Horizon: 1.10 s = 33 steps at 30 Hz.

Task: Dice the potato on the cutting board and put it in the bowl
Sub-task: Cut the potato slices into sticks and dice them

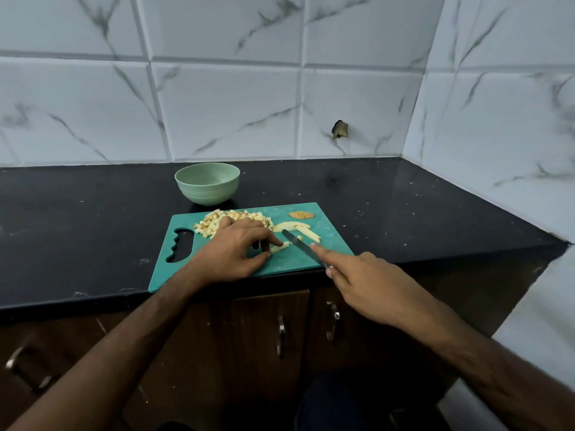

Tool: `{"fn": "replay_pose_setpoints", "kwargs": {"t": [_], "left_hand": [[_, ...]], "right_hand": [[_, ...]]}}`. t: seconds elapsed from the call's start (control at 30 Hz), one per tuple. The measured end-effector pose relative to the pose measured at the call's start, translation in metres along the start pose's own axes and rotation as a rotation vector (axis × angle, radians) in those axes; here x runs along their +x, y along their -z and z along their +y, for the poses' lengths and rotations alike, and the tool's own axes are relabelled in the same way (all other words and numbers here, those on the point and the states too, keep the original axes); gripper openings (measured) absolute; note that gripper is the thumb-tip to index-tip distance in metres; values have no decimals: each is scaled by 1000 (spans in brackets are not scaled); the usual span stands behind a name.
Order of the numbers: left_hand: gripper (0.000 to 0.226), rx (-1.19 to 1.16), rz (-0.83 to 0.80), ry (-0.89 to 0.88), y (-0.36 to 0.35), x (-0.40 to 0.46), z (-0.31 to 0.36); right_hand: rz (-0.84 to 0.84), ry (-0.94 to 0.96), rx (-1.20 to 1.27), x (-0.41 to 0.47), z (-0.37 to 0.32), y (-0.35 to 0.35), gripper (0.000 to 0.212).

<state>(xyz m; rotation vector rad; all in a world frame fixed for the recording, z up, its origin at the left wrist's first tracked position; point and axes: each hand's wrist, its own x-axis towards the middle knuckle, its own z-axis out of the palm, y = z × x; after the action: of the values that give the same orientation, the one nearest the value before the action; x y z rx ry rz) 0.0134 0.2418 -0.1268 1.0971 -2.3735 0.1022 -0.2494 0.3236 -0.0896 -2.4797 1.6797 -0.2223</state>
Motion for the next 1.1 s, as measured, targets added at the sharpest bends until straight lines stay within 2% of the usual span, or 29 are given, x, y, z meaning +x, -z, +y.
{"fn": "replay_pose_setpoints", "kwargs": {"t": [0.1, 0.5, 0.63, 0.97, 1.1], "left_hand": [[18, 8, 22, -16, 0, -1, 1], [10, -26, 28, -5, 3, -1, 2], [9, -28, 40, -15, 3, -1, 1], [7, -47, 44, -3, 4, -1, 0], [8, -60, 46, 6, 4, -2, 1]], "right_hand": [[39, 6, 25, 1, 4, 5, 51], [-21, 9, -10, 1, -2, -4, 51], [31, 24, 9, -2, 0, 6, 51], [-16, 35, -21, -10, -7, -7, 52], [18, 33, 4, -7, -5, 4, 51]]}}
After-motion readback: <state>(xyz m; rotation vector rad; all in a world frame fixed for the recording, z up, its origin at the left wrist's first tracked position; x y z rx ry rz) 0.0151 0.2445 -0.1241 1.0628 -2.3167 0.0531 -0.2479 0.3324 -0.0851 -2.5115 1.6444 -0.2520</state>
